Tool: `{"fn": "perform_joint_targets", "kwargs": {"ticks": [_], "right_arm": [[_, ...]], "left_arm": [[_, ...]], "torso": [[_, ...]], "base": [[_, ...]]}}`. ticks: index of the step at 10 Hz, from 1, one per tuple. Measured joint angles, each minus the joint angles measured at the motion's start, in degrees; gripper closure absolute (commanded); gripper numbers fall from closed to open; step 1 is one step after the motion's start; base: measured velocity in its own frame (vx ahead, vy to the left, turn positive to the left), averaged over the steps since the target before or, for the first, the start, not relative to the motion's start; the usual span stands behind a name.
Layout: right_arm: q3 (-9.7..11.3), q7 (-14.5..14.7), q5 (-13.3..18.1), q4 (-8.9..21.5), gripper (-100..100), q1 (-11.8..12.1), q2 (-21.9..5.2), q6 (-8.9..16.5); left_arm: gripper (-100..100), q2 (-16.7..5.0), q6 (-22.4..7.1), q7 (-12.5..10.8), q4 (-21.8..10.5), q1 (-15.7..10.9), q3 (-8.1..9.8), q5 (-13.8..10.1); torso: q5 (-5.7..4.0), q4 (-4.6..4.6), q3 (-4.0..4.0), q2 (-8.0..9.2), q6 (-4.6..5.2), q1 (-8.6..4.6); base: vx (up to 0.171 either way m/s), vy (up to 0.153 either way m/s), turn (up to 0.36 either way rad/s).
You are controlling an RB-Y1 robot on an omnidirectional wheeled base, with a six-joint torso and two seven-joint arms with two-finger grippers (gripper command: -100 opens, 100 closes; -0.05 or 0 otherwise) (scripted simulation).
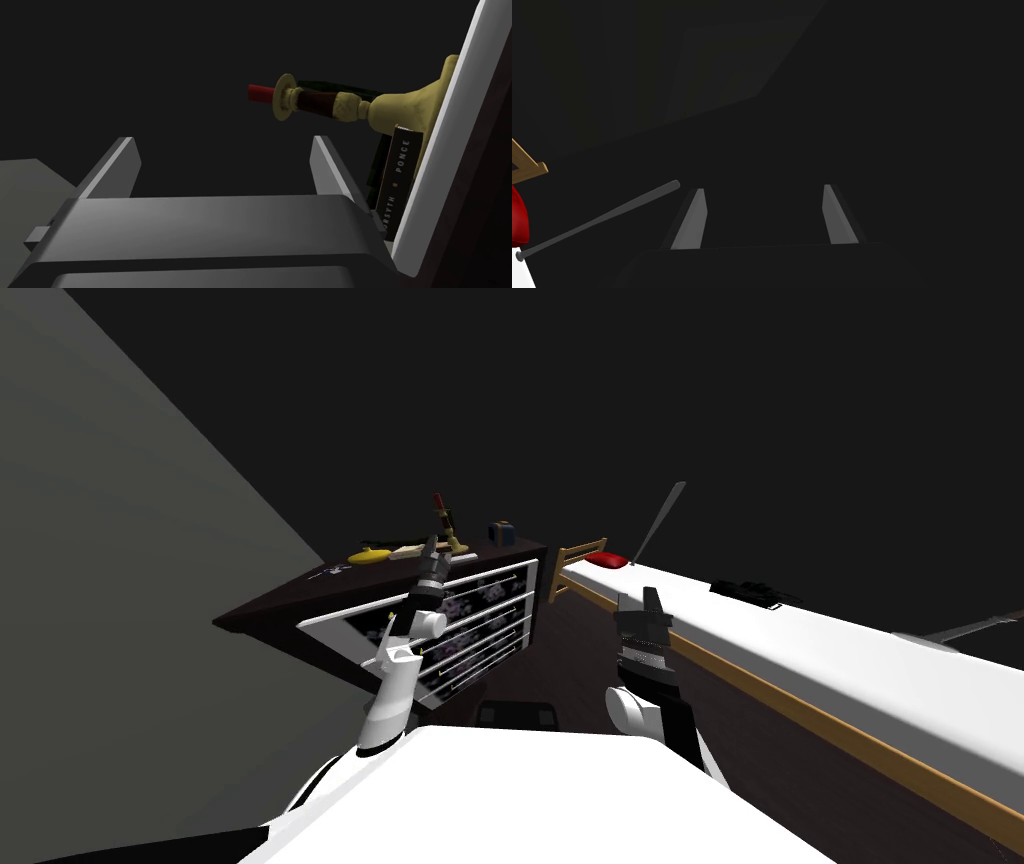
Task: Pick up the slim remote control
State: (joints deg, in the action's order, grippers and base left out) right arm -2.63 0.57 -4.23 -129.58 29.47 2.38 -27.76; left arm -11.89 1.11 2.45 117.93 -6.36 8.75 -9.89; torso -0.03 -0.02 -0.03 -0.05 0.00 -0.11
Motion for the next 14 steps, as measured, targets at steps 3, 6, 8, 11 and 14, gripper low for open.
{"fn": "perform_joint_targets", "kwargs": {"ticks": [3, 6, 8, 11, 14], "right_arm": [[0.0, 0.0, 0.0, 0.0, 0, 0.0, 0.0, 0.0], [0.0, 0.0, 0.0, 0.0, 0, 0.0, 0.0, 0.0], [0.0, 0.0, 0.0, 0.0, 0, 0.0, 0.0, 0.0], [0.0, 0.0, 0.0, 0.0, 0, 0.0, 0.0, 0.0], [0.0, 0.0, 0.0, 0.0, 0, 0.0, 0.0, 0.0]], "left_arm": [[-100, -0.9, -3.5, 0.2, -3.5, -4.5, 0.85, -0.4], [-100, -1.8, -8.2, 0.3, -6.5, -9.0, 1.83, -0.8], [-100, -2.7, -11.2, 0.4, -9.9, -12.5, 2.48, -1.2], [-100, -3.3, -14.9, 0.6, -14.2, -17.6, 3.16, -1.4], [-100, -3.9, -19.3, 0.7, -17.6, -21.9, 3.69, -1.6]], "torso": [[-0.01, 0.00, 0.00, 0.00, 0.01, -0.03], [-0.01, 0.00, 0.00, -0.01, 0.01, -0.02], [-0.02, -0.01, -0.01, -0.01, 0.00, -0.08], [-0.02, -0.01, -0.01, -0.02, 0.00, -0.08], [-0.01, 0.00, 0.00, -0.01, -0.01, -0.07]], "base": [[0.002, -0.047, 0.047], [0.002, -0.049, 0.046], [0.002, -0.040, 0.033], [0.003, -0.043, 0.051], [0.003, -0.044, 0.055]]}}
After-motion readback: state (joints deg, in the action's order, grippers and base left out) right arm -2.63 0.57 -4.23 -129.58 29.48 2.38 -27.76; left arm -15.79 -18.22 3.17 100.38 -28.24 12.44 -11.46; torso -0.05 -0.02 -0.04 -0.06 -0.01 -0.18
